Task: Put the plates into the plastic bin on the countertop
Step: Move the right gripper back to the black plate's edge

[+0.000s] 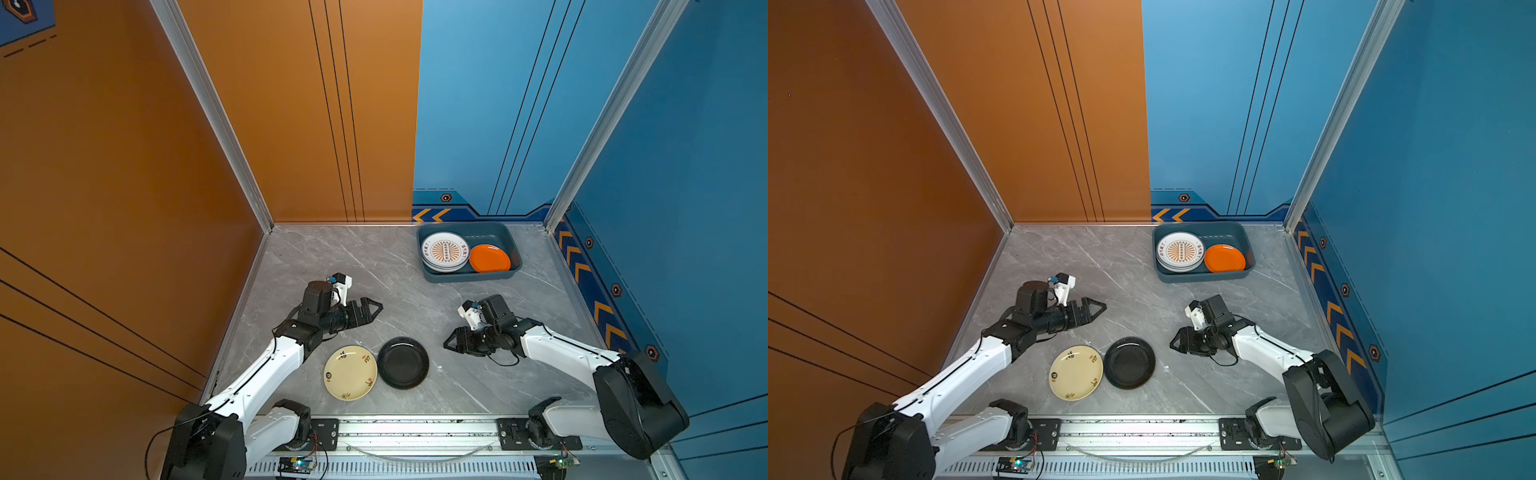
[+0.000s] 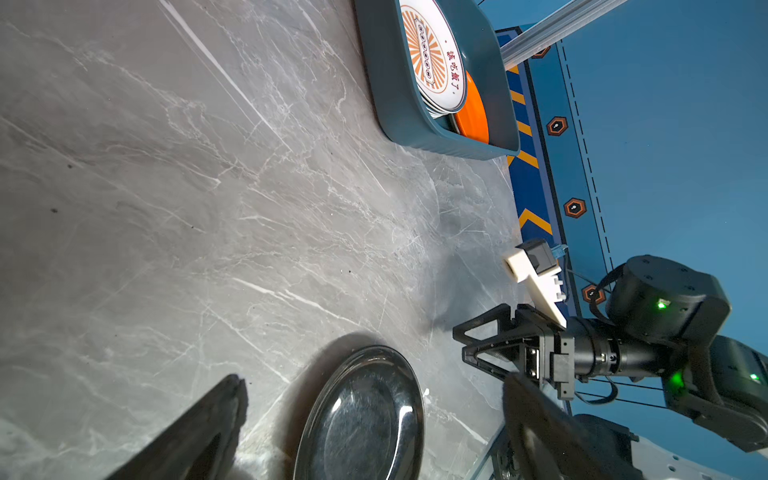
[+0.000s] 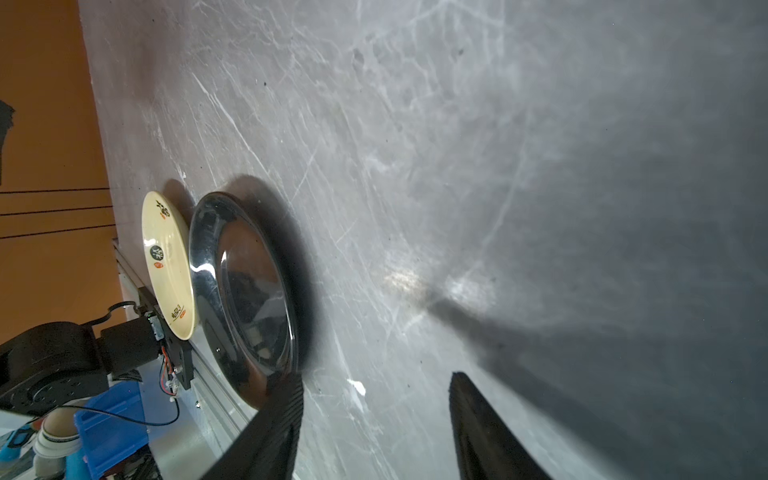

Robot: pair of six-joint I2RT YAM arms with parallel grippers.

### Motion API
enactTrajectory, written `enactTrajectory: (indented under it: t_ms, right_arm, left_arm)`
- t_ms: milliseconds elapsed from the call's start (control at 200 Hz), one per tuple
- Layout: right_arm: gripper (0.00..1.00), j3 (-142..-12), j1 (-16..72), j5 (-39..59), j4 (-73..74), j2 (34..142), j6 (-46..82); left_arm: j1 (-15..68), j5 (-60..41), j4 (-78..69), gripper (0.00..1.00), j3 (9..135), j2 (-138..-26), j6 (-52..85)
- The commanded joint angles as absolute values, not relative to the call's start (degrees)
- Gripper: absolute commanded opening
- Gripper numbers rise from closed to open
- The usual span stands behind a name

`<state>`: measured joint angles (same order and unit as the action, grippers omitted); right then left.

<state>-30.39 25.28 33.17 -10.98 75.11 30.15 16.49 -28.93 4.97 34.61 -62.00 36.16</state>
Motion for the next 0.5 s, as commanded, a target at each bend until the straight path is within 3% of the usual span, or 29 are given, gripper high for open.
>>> enactTrajectory:
  t_ms: [0,496]
  right_arm:
    - [0.59,-27.97,26.65,34.45,-3.84,74.12,33.86]
    - [0.53,-27.14,36.36,30.41,8.44,82.43,41.04]
  left_arm:
    - [16.08,-28.85,5.01,0.98,34.70,-62.40,35.44]
    - [16.44,-28.65,5.80,0.98,34.48,-61.66,35.86]
